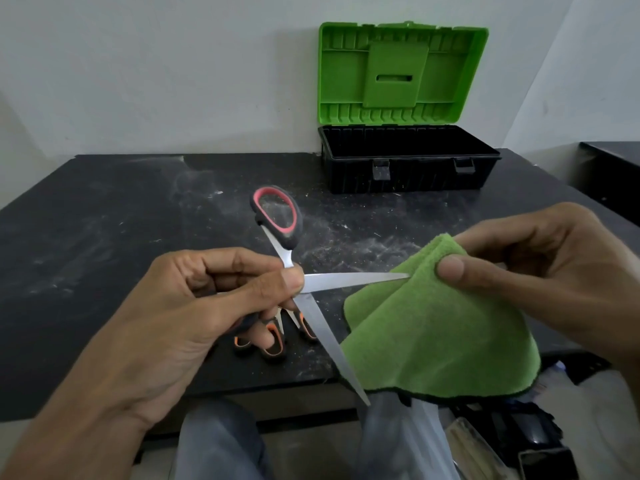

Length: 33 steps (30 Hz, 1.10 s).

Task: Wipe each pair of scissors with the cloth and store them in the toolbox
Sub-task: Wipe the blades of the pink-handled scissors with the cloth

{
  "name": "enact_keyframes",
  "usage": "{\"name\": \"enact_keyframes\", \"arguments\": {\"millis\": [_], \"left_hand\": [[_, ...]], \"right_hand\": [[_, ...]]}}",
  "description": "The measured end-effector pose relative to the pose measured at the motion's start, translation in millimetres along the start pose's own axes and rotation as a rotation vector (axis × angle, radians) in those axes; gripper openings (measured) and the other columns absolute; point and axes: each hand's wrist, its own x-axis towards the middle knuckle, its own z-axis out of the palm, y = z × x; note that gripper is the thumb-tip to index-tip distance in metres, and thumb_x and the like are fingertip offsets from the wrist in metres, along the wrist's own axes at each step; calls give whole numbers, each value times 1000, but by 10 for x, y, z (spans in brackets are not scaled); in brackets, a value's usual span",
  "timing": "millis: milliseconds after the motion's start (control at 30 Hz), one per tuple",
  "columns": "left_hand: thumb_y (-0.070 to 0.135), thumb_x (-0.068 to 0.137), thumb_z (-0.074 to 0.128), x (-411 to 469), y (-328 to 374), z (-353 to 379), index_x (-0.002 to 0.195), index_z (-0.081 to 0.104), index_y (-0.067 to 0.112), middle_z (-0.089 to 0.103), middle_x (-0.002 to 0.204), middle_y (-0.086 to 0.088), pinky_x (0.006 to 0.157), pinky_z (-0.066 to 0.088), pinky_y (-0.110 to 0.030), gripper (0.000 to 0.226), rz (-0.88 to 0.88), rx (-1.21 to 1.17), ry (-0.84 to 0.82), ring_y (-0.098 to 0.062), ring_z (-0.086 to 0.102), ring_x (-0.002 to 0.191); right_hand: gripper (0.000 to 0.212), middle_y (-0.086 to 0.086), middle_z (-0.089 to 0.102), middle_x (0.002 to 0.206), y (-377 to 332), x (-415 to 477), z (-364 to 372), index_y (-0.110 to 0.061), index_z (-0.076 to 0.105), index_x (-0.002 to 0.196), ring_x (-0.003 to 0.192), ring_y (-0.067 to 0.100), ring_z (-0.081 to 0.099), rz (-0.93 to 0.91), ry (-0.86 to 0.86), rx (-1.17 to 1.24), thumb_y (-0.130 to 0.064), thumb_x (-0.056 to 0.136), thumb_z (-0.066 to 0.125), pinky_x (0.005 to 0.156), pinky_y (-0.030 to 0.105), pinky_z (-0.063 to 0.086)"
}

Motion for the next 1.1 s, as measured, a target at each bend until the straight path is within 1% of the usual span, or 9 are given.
{"name": "enact_keyframes", "arguments": {"millis": [167,300,367,533,633,733,900,1033,1100], "left_hand": [[23,56,78,7,-8,33,71,80,9,66,59,-10,40,43,-13,20,1,19,-5,-12,52,39],[23,58,84,0,-18,11,73,79,8,67,62,-14,40,43,-15,22,11,40,-8,-12,53,41],[22,57,82,-1,-21,7,72,79,6,66,63,-17,40,44,-15,22,19,36,9,-12,53,42],[24,56,78,-11,12,20,72,79,8,69,61,-12,42,46,-14,23,66,51,11,-10,55,45],[28,55,79,-22,32,28,71,80,12,72,63,-12,43,48,-16,23,99,101,27,-12,56,46],[33,54,79,-39,45,56,71,80,18,73,62,-8,42,45,-19,23,141,167,33,-15,57,41],[32,57,79,-52,34,37,70,80,21,71,58,-4,42,45,-16,17,161,215,12,-13,56,38],[31,57,79,-59,49,3,69,80,21,69,58,-11,43,46,-18,16,176,208,9,-14,54,39],[33,58,78,-60,63,19,70,80,22,71,60,-9,45,47,-19,16,185,228,-15,-14,56,40]], "right_hand": [[17,-2,85,87,7,17,33,-26,87,88,83,17,83,16,-42,6,-29,74,77,75,32,67],[15,-5,84,86,14,12,21,-29,87,86,83,13,82,2,-42,7,-28,74,77,72,24,66],[16,-6,84,86,11,15,16,-28,87,86,82,11,82,-10,-42,2,-27,74,77,71,21,64],[19,-6,84,89,21,19,31,-30,87,87,86,11,82,-25,-22,53,-27,71,78,74,18,63],[20,-5,85,93,49,28,35,-29,87,92,89,12,82,-24,-12,56,-26,75,77,78,23,65],[21,-7,84,98,61,28,82,-29,86,99,94,13,82,-1,-65,2,-30,80,76,84,31,65],[19,-8,84,97,76,26,115,-30,86,98,93,14,81,40,-139,-87,-35,85,73,85,41,64],[17,-4,85,92,87,26,20,-31,87,93,88,15,82,16,-44,-35,-31,82,75,84,39,65],[17,-5,85,92,65,17,25,-32,87,93,89,15,82,25,-70,-8,-31,81,75,84,37,65]]}}
